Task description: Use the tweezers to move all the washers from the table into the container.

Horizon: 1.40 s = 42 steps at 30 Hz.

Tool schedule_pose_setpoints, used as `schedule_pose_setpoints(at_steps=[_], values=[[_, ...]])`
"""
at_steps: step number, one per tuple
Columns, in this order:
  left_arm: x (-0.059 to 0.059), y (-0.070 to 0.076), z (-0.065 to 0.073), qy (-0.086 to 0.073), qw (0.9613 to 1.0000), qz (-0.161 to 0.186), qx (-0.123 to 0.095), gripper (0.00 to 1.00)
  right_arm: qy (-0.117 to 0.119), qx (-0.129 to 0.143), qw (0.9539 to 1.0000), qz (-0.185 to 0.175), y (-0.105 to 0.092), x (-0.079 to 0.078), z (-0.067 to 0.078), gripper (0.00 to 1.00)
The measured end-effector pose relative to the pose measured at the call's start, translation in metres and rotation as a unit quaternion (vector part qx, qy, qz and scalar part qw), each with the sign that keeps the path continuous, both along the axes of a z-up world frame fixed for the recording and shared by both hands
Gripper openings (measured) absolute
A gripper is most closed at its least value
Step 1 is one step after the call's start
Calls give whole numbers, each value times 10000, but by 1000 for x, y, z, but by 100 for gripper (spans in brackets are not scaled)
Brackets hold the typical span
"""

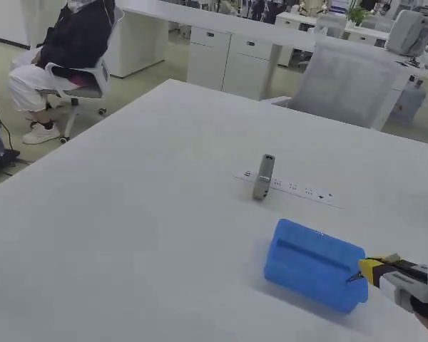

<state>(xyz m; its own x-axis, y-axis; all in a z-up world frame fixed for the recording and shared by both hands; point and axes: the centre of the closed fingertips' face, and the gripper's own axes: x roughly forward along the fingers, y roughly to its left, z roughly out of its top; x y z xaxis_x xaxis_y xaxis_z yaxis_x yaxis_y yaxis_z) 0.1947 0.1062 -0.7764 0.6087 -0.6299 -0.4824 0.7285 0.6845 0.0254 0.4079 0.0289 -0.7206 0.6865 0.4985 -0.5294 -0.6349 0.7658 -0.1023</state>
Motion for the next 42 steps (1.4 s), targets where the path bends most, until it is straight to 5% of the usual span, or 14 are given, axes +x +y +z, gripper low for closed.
schedule_pose_setpoints(at_steps=[6,8,13,16,20,22,27,34,42], values=[[-2,1,-4,21,9999,-43,149,85,287,-520,9956,720,-3,-38,-9,2],[-2,2,-5,12,9998,-58,213,84,251,-827,9918,937,-6,-48,-14,2],[0,7,-8,-106,9986,-39,516,80,639,-1288,9789,1453,-3,-72,-33,2],[0,9,-10,-109,9982,-36,596,80,719,-1795,9636,1848,3,-86,-51,2],[0,9,-10,-117,9982,-6,585,82,925,-2119,9451,2307,13,-100,-74,2],[1,10,-10,-141,9982,5,591,82,1029,-2226,9367,2500,19,-107,-83,2],[2,11,-10,-177,9980,52,608,82,1170,-2356,9250,2741,37,-116,-100,2],[4,13,-11,-152,9981,123,586,83,1064,-2342,9178,3024,64,-116,-112,2],[4,15,-13,-86,9978,161,637,82,1251,-2345,9059,3298,81,-123,-136,3]])
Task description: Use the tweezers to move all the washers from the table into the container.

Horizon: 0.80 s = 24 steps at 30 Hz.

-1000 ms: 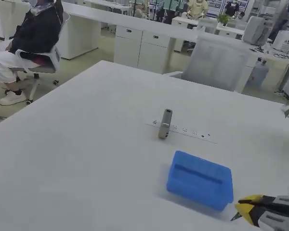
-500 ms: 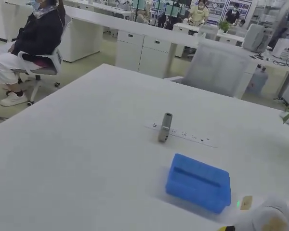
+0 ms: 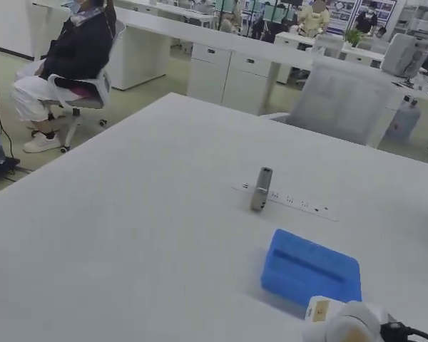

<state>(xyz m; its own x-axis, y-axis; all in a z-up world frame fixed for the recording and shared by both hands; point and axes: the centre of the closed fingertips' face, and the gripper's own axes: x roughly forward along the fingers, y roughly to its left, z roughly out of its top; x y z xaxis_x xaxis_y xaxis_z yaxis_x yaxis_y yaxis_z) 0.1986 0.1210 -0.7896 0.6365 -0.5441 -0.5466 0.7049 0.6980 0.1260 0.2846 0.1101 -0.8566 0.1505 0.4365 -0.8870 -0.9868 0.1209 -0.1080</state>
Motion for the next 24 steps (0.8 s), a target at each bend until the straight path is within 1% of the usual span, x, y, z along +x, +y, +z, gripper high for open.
schedule_pose_setpoints(at_steps=[2,5,6,7,8,10,11,12,13,14,15,16,17,19,20,21,22,24], values=[[0,1,-1,17,10000,29,15,81,-45,-86,9998,163,0,-1,-4,3],[1,2,-1,26,10000,73,21,81,-12,-170,9993,320,-1,-2,-7,3],[2,2,-1,28,10000,82,30,80,-35,-229,9988,440,-2,-1,-10,3],[1,3,-1,38,9999,84,41,80,-38,-259,9984,505,-3,-1,-11,3],[1,3,-2,49,9999,88,69,80,-8,-305,9977,606,-4,-2,-7,3],[2,3,-2,56,9999,102,84,80,-11,-356,9967,735,-5,-3,-9,3],[2,3,-3,59,9999,107,86,80,117,-484,9949,872,-9,-7,-15,3],[2,4,-3,76,9998,126,98,80,52,-337,9969,707,-5,-4,-13,3],[2,4,-4,94,9998,137,112,80,160,-382,9970,654,-7,-5,-14,3],[2,5,-4,104,9998,148,121,80,154,-370,9969,678,-6,-4,-14,3],[2,5,-5,125,9997,164,133,80,214,-327,9978,530,-7,-4,-14,3],[2,5,-6,161,9996,173,148,81,226,-332,9986,347,-10,-5,-14,3],[2,6,-7,178,9996,176,161,81,176,-364,9966,722,-10,-5,-13,2],[2,6,-7,191,9995,174,177,81,146,-312,9977,580,-12,-5,-13,4],[1,6,-7,196,9995,174,182,81,119,-216,9992,321,-14,-4,-6,6],[1,6,-7,193,9995,185,182,81,161,-22,9999,-23,-15,-5,1,10],[2,6,-6,185,9995,199,171,82,183,153,9992,-327,-17,-5,9,12],[2,7,-4,185,9995,244,110,82,177,534,9946,-867,-20,-3,22,17]])
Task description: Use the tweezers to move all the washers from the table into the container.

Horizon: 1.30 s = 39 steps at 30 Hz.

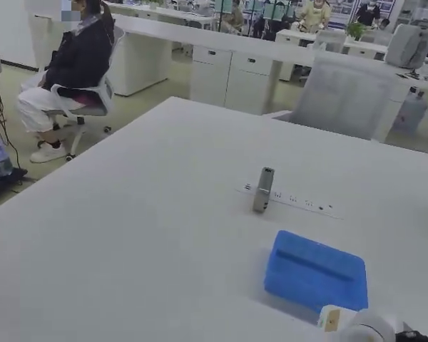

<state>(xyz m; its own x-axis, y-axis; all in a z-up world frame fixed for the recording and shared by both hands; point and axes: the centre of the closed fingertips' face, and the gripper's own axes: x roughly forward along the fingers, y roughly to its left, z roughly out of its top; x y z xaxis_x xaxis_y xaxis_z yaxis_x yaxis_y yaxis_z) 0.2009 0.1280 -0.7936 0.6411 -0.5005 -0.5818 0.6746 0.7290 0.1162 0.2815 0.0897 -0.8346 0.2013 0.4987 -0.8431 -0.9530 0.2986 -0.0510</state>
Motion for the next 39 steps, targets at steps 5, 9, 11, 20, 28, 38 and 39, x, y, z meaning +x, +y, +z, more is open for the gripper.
schedule_pose_setpoints(at_steps=[5,9,11,20,28,38,39], values=[[1,3,2,-11,10000,82,-55,82,65,648,9863,-1515,-32,-21,32,32],[2,6,2,-38,9999,158,-30,83,-136,971,9708,-2191,-51,-36,51,43],[4,8,5,-79,9997,206,-44,85,-245,1081,9644,-2400,-61,-42,62,46],[13,32,19,14,9962,802,-340,86,-253,1489,9438,-2940,-91,-62,87,63],[13,50,43,57,9913,1193,-556,90,-315,1657,9262,-3373,-120,-59,85,79],[11,63,54,22,9880,1438,-560,91,-223,1786,9184,-3524,-129,-59,77,84],[10,64,54,19,9878,1458,-552,91,-220,1793,9183,-3521,-129,-59,77,84]])
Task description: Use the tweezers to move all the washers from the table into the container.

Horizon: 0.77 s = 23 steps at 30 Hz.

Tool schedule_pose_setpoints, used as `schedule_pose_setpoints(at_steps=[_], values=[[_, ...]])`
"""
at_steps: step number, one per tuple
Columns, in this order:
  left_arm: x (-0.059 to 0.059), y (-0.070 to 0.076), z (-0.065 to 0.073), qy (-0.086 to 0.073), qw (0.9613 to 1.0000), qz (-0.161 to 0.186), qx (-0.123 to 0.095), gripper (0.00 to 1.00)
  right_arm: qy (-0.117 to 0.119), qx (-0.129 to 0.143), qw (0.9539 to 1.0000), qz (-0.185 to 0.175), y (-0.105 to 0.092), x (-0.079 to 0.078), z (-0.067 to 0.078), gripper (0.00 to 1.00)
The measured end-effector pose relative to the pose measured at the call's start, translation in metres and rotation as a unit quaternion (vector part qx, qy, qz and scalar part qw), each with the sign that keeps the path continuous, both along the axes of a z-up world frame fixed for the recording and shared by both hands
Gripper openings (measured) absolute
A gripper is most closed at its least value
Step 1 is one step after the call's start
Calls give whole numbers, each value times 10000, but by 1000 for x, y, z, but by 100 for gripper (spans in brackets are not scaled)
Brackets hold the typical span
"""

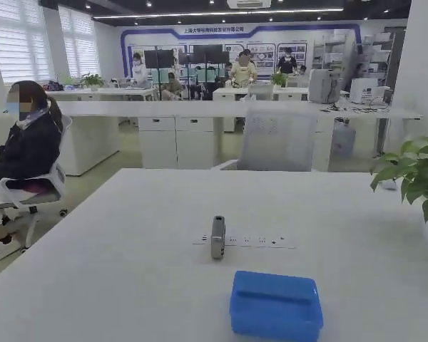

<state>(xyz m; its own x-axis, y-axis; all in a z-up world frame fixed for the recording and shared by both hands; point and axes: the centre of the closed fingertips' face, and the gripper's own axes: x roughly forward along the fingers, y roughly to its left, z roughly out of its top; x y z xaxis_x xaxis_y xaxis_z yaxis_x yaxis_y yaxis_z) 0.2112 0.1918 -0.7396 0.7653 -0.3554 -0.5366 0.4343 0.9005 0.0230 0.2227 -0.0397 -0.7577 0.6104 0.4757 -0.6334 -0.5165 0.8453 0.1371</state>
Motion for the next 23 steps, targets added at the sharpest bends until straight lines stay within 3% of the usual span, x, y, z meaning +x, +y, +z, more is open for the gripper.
schedule_pose_setpoints(at_steps=[16,23], values=[[-1,4,1,16,9999,90,45,92,4,17,9999,-109,-3,0,-3,87],[-1,9,-2,26,9999,113,129,92,32,-113,9999,-37,0,0,-5,88]])
